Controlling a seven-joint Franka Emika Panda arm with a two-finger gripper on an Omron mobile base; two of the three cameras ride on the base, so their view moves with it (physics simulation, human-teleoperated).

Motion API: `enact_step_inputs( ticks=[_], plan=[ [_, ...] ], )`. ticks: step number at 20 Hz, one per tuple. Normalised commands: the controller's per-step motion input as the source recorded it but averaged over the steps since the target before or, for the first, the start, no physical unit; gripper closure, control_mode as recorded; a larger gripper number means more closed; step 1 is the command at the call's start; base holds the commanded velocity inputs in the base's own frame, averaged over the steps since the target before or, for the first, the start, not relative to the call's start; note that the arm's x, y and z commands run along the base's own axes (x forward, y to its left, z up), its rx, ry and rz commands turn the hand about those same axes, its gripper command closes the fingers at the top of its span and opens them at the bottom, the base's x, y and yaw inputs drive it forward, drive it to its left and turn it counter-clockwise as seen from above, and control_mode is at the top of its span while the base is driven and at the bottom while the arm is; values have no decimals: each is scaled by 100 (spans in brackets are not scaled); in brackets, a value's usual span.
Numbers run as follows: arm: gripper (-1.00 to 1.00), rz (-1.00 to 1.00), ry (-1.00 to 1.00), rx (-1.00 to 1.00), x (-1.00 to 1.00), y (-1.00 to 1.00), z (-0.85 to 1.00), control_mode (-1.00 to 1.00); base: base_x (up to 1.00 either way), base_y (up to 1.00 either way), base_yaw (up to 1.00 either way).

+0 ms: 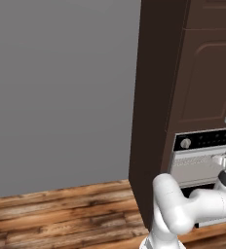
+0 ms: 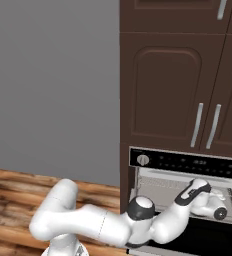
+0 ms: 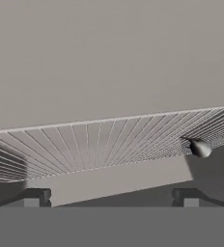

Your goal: Take the fish from the oven and place it on the plate on the counter.

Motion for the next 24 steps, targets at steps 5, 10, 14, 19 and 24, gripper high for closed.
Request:
enact_step_inputs(
  ticks=[5,10,14,19,24],
  plan=[
    [-100,13,-16,0,-34,-6,-100,-100,0,0,0],
    [-100,14,-12,0,-13,-1,-100,-100,0,0,0],
    [-100,13,-5,0,0,-7,-100,-100,0,0,0],
    [-100,11,-2,1,0,-17,-100,-100,0,0,0],
    [-100,9,-1,5,0,-22,-100,-100,0,0,0]
  ],
)
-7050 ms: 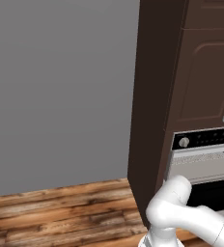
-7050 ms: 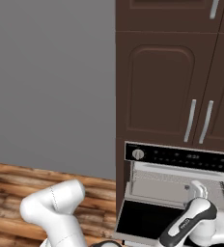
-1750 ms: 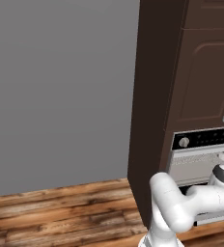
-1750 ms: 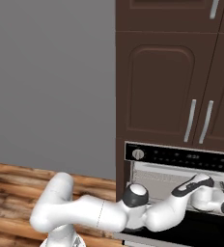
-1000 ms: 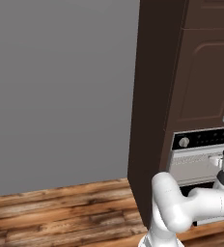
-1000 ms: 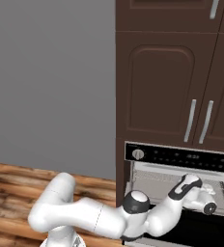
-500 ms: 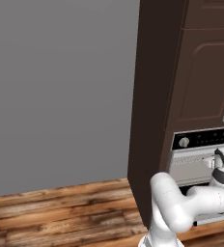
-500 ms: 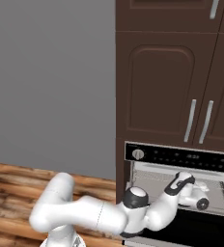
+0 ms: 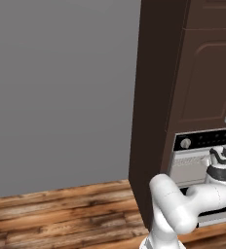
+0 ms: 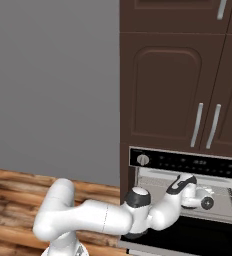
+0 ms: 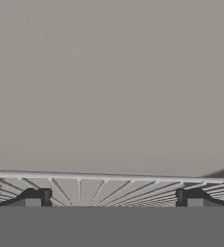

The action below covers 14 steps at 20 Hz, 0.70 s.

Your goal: Take the fish from the oven and place it on the plate on the counter.

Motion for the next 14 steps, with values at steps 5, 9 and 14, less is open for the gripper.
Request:
enact_step_inputs(
  ticks=[5,9,14],
  plan=[
    [-100,8,-2,7,-7,-27,-100,-100,0,0,0],
    [-100,8,0,6,-14,-24,-100,-100,0,0,0],
    [-100,7,2,3,-39,-20,-100,-100,0,0,0]
  ],
)
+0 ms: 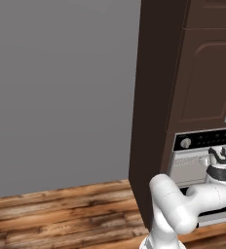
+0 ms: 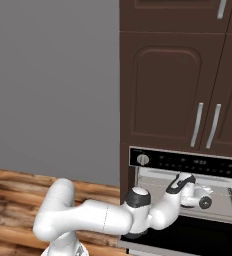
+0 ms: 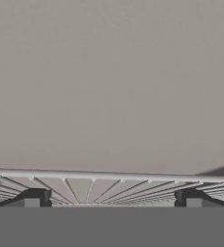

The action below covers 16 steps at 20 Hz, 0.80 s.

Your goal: Take the fish from the oven and place it on the plate on the counter.

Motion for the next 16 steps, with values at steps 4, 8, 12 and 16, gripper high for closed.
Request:
enact_step_inputs(
  ticks=[4,8,12,16],
  plan=[
    [-100,7,9,1,-49,-20,-100,-100,0,0,0],
    [-100,6,25,0,-55,-16,-100,-100,0,0,0],
    [-100,3,28,0,-68,-20,-100,-100,0,0,0],
    [-100,3,27,0,-71,-23,-100,-100,0,0,0]
  ],
)
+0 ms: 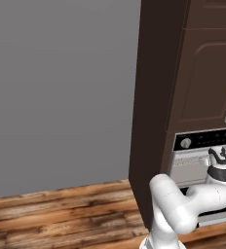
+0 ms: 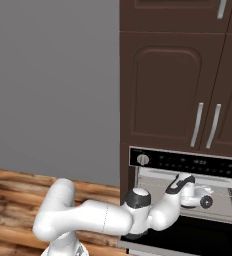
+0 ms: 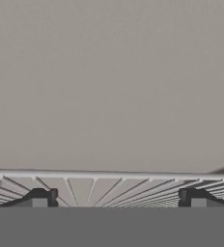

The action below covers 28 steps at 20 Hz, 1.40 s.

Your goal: Take the fish from the oven and place it on the plate on the counter.

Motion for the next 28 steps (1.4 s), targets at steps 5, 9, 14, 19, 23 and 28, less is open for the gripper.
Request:
enact_step_inputs(
  ticks=[5,9,14,19,23,28],
  plan=[
    [-100,3,26,0,-92,-26,-100,-100,0,0,0],
    [-100,4,32,0,-90,-25,-100,-100,0,0,0],
    [-100,5,35,0,-89,-22,-100,-100,0,0,0],
    [-100,5,36,0,-96,-21,-100,-100,0,0,0],
    [-100,4,38,0,-100,-17,-100,-100,0,0,0],
    [-100,4,38,0,-100,-14,-100,-100,0,0,0]
  ],
)
